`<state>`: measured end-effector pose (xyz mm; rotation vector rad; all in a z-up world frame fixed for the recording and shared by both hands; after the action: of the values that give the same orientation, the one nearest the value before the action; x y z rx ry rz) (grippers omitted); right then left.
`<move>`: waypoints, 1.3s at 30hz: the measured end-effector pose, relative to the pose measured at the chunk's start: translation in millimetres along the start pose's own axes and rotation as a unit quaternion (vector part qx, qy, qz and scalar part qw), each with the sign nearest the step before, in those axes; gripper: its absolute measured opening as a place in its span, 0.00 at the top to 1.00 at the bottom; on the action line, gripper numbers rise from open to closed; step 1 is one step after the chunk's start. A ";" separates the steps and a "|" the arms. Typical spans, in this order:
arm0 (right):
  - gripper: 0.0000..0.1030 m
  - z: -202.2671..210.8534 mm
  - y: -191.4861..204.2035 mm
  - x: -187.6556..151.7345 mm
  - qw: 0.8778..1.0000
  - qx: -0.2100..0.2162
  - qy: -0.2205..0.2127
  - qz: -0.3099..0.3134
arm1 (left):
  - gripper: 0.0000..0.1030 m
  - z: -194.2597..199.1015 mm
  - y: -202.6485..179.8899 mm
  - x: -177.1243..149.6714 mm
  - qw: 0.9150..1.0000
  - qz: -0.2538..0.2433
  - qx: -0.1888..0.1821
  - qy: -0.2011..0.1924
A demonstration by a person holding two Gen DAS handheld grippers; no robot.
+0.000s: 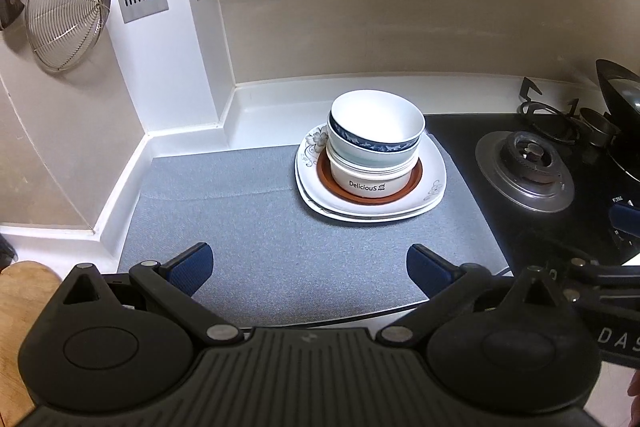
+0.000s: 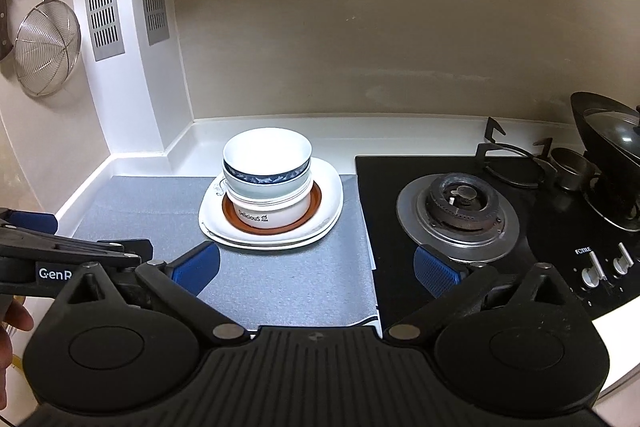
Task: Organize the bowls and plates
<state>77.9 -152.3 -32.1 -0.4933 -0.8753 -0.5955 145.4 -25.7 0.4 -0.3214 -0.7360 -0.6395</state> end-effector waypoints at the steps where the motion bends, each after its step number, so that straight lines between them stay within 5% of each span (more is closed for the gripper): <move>1: 0.00 0.9 -0.4 -0.5 1.000 -0.001 -0.001 0.000 | 0.00 0.2 -0.8 -0.4 1.000 -0.001 0.001 0.000; 19: 0.00 2.9 -8.3 -5.0 1.000 -0.013 -0.002 0.000 | 0.00 -2.1 -3.0 2.7 1.000 0.002 -0.019 0.001; 25: 0.00 1.7 -6.9 -4.1 1.000 -0.013 -0.002 0.002 | 0.00 0.2 1.9 4.9 1.000 0.006 -0.009 -0.027; 39: 0.00 -2.4 -1.5 -1.9 1.000 -0.013 -0.001 0.006 | 0.00 -16.8 6.8 6.8 1.000 0.001 0.001 0.022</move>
<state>77.3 -154.3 -34.7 -0.5232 -0.8670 -0.5959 162.3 -31.6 -7.0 -0.3060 -0.6938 -0.6425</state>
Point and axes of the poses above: each gripper's, at about its wrist camera, not at the fingertips, and z roughly against the way its jaws point, y to its left, x to its top, the point moved 2 cm from there along -z, roughly the way its jaws point, and after that the axes turned 13 degrees about -x, right-handed, at the moved point
